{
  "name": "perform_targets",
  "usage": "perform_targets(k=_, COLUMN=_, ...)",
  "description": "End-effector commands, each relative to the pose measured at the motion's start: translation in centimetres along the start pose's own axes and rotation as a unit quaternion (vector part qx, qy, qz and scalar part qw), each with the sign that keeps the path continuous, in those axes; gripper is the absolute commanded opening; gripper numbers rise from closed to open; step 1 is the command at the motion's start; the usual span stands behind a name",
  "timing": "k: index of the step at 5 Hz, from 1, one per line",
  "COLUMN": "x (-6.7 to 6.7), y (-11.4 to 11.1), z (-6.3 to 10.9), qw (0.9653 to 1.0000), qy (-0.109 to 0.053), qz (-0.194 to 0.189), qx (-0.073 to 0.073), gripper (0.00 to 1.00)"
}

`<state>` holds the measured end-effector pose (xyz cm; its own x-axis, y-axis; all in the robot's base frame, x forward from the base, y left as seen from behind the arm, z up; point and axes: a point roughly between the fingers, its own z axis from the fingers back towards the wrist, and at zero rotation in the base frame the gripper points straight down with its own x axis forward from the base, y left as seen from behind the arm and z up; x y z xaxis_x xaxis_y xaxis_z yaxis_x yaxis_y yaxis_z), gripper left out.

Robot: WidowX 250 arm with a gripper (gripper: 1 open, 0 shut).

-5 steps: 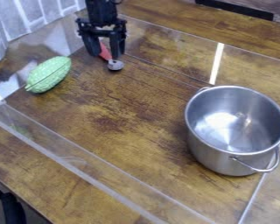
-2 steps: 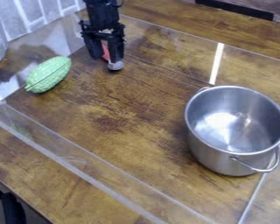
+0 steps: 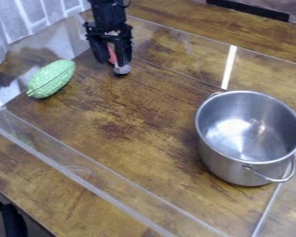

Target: Move the pink spoon to the right side of the table

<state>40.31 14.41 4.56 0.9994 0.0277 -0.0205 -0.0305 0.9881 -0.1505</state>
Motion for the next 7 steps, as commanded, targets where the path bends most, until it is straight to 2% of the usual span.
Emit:
perform_targets(k=1, x=0.1, y=-0.6, z=3.0, qw=0.9992, qy=-0.037, qz=-0.007, qx=0.011, gripper=0.00)
perform_targets(k=2, x=-0.7, y=-0.7, z=2.8, qw=0.9992, qy=-0.038, qz=0.003, qx=0.008, gripper=0.00)
perform_targets(k=3, x=-1.8, y=-1.2, z=3.2, qw=0.9990, qy=-0.043, qz=0.015, qx=0.000, gripper=0.00)
perform_targets(k=4, x=-2.3, y=-1.5, z=3.7, qw=0.9978, qy=-0.052, qz=0.040, qx=-0.010, gripper=0.00)
perform_targets(k=5, x=-2.4, y=-1.2, z=3.1, qw=0.9965, qy=-0.055, qz=0.062, qx=-0.012, gripper=0.00)
perform_targets(k=7, x=-4.1, y=-0.5, z=2.0, qw=0.9939, qy=-0.058, qz=0.093, qx=-0.013, gripper=0.00)
